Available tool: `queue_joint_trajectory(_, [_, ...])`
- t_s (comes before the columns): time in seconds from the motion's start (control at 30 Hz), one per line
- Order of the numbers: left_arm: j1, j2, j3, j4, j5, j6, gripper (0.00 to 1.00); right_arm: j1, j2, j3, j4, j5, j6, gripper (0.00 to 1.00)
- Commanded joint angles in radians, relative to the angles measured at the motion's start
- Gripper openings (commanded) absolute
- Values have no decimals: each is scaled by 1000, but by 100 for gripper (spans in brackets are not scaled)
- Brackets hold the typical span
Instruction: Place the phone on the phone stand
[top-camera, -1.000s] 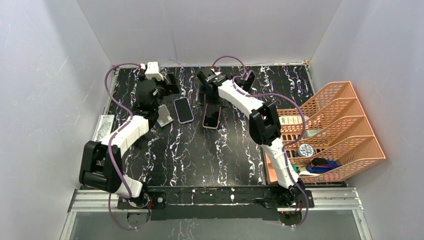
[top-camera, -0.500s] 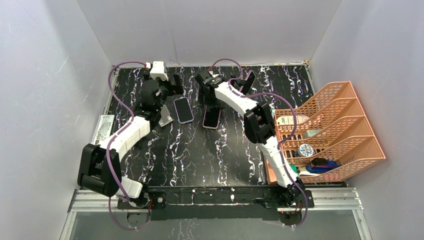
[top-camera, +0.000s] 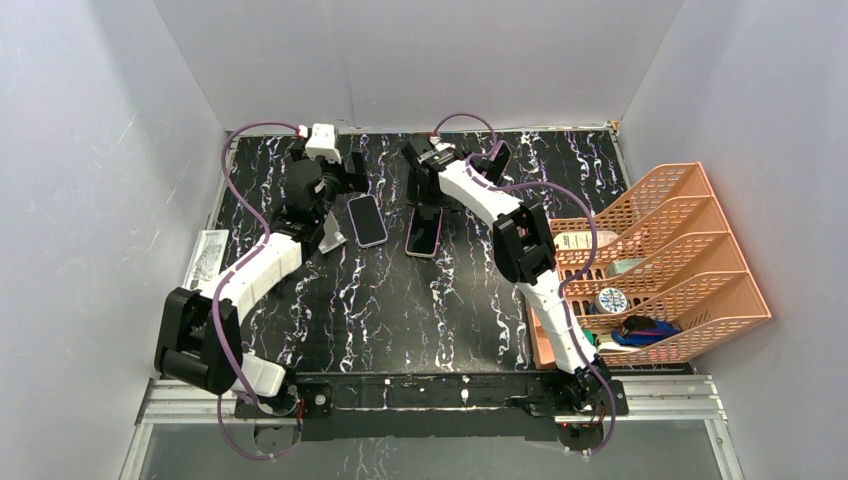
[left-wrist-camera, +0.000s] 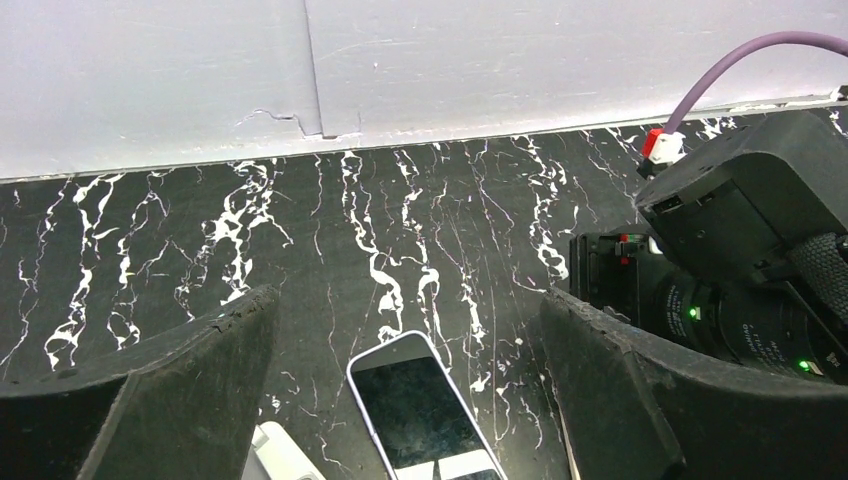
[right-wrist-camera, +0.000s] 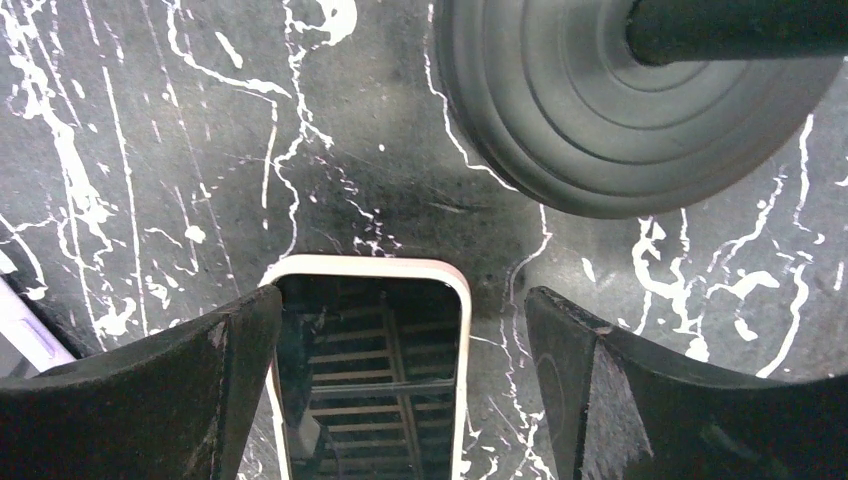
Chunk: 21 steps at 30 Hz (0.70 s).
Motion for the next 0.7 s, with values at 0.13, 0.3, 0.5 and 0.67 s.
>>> queue_joint_trajectory(0.13, [-12,-49,38,-8,-20,28,98,8,-50,-93,85,-19,-15,99])
queue_joint_trajectory(0.3, [-12,-45,37,-8,-21,32,98,10,-78,-113,127,-22,-28,99])
queue_joint_trajectory(0.5, [-13,-48,38,-9,-21,37,98,12,-134,-203,196,-41,-17,99])
queue_joint_trajectory(0.67, [-13,-48,38,-8,-21,38,98,13,-188,-290,279,-52,-2,99])
